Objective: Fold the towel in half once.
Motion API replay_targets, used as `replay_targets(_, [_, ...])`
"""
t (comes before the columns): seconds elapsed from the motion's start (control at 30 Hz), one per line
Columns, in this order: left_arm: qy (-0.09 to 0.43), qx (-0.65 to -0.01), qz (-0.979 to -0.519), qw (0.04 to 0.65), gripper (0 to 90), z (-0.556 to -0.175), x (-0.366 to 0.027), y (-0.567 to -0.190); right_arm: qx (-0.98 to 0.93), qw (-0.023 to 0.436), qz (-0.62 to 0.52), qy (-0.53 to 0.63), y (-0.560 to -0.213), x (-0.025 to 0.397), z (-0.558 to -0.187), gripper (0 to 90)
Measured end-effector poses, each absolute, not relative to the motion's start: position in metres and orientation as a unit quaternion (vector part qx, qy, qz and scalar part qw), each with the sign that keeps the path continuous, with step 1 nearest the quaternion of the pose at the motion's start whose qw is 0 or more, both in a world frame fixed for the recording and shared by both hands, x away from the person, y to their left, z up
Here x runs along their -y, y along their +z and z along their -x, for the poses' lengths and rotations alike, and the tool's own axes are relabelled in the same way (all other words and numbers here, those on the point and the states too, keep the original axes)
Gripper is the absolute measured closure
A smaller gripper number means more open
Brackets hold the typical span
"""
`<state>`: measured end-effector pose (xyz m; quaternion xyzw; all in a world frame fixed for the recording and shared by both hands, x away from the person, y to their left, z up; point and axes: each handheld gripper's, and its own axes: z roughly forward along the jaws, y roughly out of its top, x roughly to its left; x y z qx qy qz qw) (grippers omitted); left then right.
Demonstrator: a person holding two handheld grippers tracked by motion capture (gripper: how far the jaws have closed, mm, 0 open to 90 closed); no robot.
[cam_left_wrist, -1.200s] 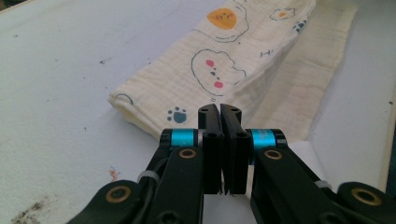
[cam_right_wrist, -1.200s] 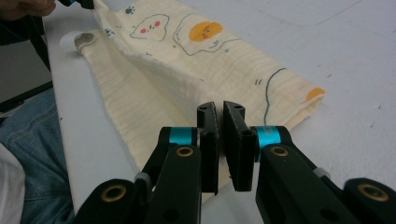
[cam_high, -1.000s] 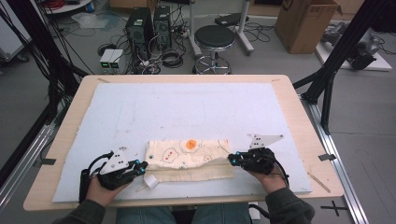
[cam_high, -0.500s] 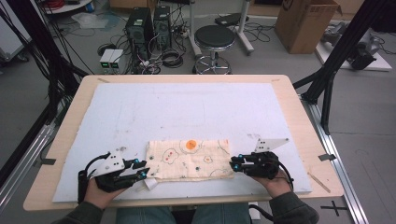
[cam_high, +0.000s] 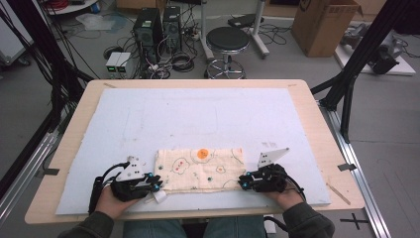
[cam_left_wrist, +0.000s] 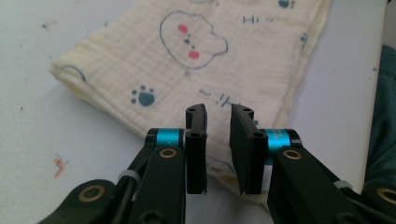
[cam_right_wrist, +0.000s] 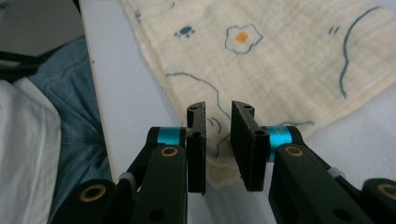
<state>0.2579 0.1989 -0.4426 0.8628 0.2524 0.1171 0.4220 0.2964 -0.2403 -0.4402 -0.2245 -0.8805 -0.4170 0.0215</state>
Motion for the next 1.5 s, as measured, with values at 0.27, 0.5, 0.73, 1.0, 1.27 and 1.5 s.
replay_targets(0.27, [0.120, -0.253, -0.862, 0.422, 75.1, -0.255, -0.201, -0.444, 0.884, 0.016, 0.223, -0.410, -0.442, 0.242, -0.287, 76.4])
replay_targets(0.5, [0.119, -0.258, -0.853, 0.437, 70.6, -0.257, -0.201, -0.438, 0.874, 0.006, 0.218, -0.434, -0.436, 0.242, -0.287, 70.5])
replay_targets(0.73, [0.124, -0.271, -0.841, 0.452, 63.6, -0.261, -0.200, -0.432, 0.849, -0.015, 0.239, -0.470, -0.426, 0.243, -0.295, 57.5])
replay_targets(1.0, [0.127, -0.290, -0.822, 0.473, 57.1, -0.267, -0.207, -0.427, 0.843, -0.035, 0.254, -0.473, -0.427, 0.241, -0.305, 43.7])
replay_targets(1.27, [0.137, -0.309, -0.807, 0.485, 47.4, -0.273, -0.208, -0.423, 0.839, -0.057, 0.263, -0.472, -0.424, 0.237, -0.313, 30.2])
replay_targets(1.5, [0.145, -0.319, -0.801, 0.485, 41.9, -0.277, -0.208, -0.420, 0.831, -0.068, 0.278, -0.477, -0.420, 0.241, -0.320, 24.0])
